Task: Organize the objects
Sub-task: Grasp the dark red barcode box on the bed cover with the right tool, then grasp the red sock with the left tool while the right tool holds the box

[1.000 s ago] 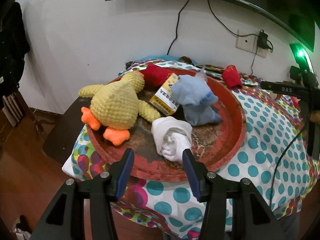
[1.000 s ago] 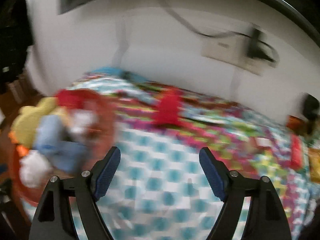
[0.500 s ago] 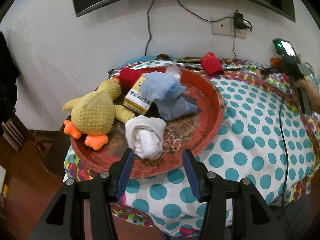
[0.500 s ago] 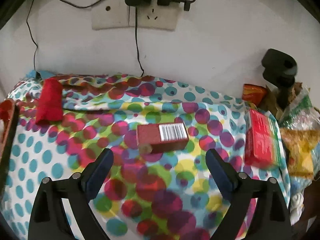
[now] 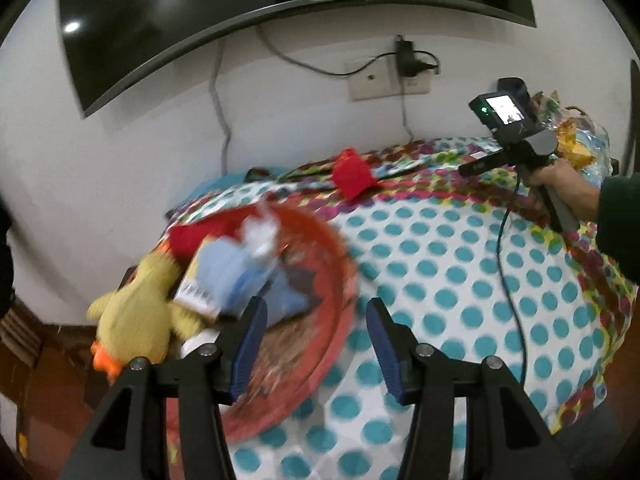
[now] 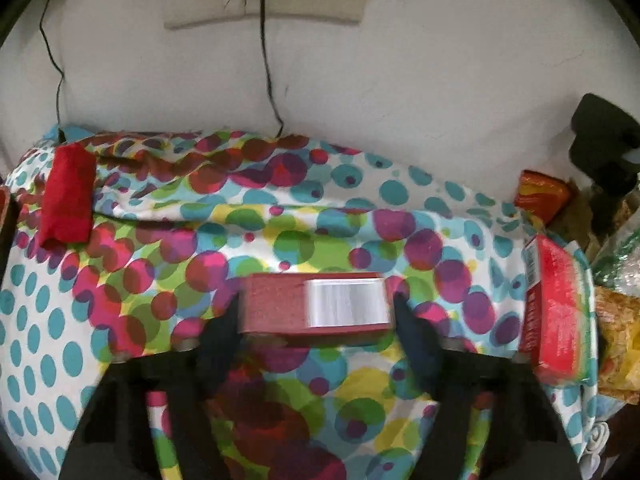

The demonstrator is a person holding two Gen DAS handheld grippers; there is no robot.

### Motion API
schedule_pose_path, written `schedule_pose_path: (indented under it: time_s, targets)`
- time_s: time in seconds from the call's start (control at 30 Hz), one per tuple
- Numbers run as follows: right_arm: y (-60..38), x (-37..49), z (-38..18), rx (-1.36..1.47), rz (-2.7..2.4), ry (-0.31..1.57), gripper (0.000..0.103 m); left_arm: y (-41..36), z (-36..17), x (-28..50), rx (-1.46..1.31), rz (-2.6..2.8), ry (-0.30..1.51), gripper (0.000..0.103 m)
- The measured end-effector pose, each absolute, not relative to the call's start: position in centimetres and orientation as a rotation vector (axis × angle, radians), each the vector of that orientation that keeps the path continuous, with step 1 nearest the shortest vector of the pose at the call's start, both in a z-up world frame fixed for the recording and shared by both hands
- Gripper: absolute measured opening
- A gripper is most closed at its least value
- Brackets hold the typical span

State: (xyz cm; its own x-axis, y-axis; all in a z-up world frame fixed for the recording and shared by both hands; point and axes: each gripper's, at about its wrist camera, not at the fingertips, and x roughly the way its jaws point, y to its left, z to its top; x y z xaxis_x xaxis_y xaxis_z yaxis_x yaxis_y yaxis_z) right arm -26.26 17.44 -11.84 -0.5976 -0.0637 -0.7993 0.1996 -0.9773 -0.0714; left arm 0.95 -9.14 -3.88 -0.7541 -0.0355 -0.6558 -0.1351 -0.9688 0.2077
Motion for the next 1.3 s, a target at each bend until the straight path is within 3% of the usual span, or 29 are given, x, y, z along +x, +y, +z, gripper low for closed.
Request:
schedule_pose_path:
  time_s: [0.23,0.67,0.87,1.03,1.2,1.3]
  targets:
    - [17.8,-22.6,-10.4,1.246,-2.654,0.275,0.061,-3.8,-4.0,-6.2,-1.054,2.769,0.329,0.053]
    - [17.8,-17.5,-10.8,1.216,-2.534,0.067,0.061,-3.4,-6.6,-23.2,-1.250,2.727,-0.063,0.053]
    - [17.1,-16.6,-11.6,1.215,-2.488,0.027,0.061,-4.0,-9.5,-28.5,-1.379,2.793,-0.032,0.053]
    - [16.2,-16.4,-11.6,1.210,-2.480,0.061,0.062,-4.8,-11.4,-30.5,-1.442,2.800,-0.122,0.053]
    - [15.4,-16.4,-11.8,1.228,-2.500,0.113,0.062,-3.4,-11.9,-29.4,-1.378,2.859,0.063,0.052]
    - [14.9,-16.3,-11.9,1.236,-2.513,0.169,0.063,-3.2,-12.0,-28.6,-1.362,2.867,0.094,0.041]
